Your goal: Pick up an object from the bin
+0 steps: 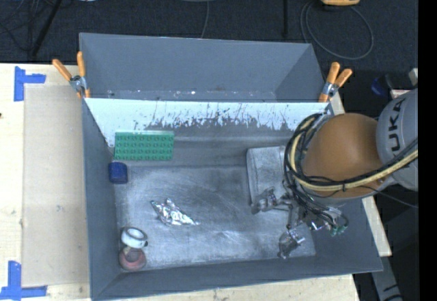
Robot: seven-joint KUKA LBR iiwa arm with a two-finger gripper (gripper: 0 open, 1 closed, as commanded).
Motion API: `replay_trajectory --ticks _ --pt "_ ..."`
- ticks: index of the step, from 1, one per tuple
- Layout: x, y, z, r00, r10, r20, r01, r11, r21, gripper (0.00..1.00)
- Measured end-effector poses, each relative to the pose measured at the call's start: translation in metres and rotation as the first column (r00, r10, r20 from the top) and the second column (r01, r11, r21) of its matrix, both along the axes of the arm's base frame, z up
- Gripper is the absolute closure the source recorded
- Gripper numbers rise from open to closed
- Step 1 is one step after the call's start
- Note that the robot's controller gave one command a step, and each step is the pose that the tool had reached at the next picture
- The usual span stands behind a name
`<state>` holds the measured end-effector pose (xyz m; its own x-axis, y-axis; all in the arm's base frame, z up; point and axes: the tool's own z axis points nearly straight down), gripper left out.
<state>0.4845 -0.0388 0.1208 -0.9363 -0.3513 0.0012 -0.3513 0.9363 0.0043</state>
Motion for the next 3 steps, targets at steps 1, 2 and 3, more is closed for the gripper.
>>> replay_trajectory --ticks 1,2,3 --pt "0.067 -0.039 -0.028 0.972 0.233 0.001 -0.233 0.972 0.010 0.00" --pt "0.095 -0.011 0.086 0.987 0.162 0.013 -0.162 0.987 -0.004 0.00" --pt "0.048 0.080 -0.025 0.927 0.374 -0.004 -0.374 0.927 0.003 0.00"
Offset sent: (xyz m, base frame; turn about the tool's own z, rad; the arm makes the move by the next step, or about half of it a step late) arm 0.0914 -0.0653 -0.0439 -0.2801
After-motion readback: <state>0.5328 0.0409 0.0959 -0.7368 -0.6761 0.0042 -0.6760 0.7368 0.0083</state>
